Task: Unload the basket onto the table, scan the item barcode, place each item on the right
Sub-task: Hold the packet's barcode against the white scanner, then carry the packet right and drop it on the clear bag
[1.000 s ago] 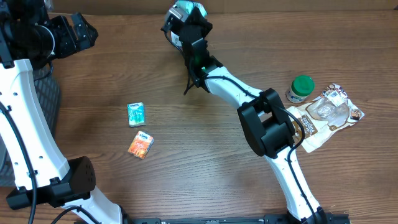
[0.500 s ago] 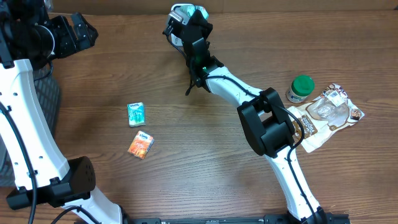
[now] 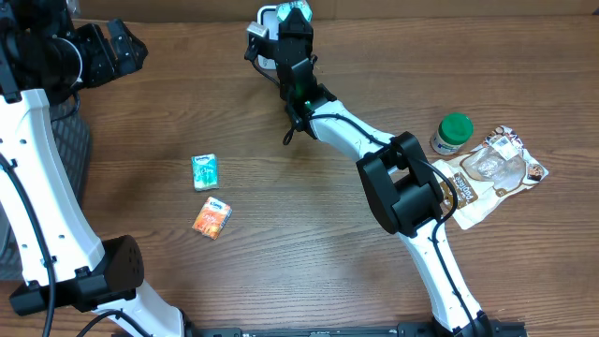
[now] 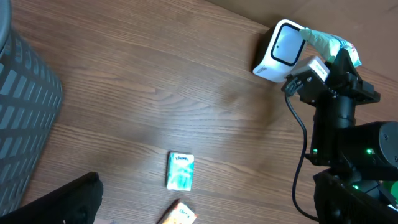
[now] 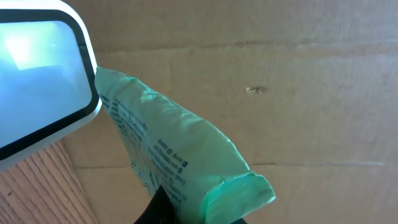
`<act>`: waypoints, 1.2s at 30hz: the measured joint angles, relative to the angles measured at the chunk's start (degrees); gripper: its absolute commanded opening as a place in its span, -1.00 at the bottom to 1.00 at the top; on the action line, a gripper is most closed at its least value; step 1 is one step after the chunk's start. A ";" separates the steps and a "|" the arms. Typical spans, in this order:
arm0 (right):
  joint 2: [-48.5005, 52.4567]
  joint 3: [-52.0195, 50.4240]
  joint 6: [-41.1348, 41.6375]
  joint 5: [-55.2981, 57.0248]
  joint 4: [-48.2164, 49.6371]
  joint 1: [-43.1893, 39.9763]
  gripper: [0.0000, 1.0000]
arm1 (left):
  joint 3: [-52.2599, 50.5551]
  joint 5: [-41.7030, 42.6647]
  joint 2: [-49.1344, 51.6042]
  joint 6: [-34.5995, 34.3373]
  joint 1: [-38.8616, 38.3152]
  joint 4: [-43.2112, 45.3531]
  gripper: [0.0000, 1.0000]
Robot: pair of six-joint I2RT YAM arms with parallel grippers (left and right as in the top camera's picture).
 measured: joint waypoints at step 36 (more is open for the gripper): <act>-3.19 -0.04 6.91 -1.55 -8.74 1.25 -0.92 | 0.00 0.00 0.00 0.00 0.00 0.00 0.99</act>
